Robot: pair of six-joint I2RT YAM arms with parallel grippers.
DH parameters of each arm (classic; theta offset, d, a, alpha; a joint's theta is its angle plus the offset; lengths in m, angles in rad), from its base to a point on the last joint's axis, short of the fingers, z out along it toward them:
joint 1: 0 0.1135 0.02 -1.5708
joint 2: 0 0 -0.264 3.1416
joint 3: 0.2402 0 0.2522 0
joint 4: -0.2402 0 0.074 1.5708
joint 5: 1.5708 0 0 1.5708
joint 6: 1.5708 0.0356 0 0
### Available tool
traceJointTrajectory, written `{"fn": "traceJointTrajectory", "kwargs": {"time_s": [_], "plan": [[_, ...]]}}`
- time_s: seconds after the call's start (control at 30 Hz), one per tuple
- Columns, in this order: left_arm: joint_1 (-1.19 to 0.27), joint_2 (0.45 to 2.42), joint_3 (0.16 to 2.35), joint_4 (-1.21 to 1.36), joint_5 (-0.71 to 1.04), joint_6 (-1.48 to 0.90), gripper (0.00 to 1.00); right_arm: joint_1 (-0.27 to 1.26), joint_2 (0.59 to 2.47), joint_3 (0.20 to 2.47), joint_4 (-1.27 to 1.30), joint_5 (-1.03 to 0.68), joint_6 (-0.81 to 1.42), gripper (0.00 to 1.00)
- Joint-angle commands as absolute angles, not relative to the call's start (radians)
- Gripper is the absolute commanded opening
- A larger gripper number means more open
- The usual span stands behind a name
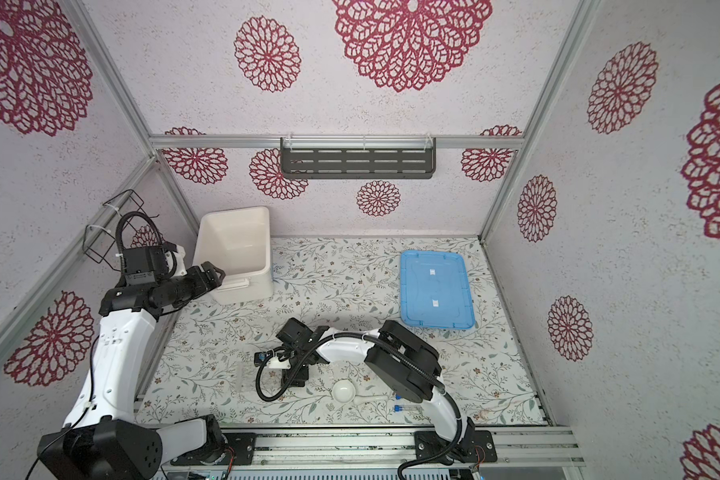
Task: Organize the chemistry lab equipment
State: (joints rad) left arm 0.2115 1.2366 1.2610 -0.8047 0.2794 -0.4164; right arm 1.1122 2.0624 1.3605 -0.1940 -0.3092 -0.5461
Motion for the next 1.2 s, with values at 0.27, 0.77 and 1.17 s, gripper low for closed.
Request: {"fn": "traceJointTrajectory", "kwargs": {"time_s": [0.27,0.77,1.17], "plan": [[0.213,1.222,1.259,-0.787,0.319,-0.47,0.89,0.949,1.792,1.08,-0.105,-0.287,-0.404,0.73],[-0.049,1.18,1.24,-0.791,0.186,-0.46,0.89,0.763,1.593,0.839,-0.163,-0.109,-0.228,0.75],[-0.204,1.163,1.208,-0.735,0.109,-0.425,0.89,0.755,1.342,0.791,-0.191,0.055,-0.114,0.93]]}}
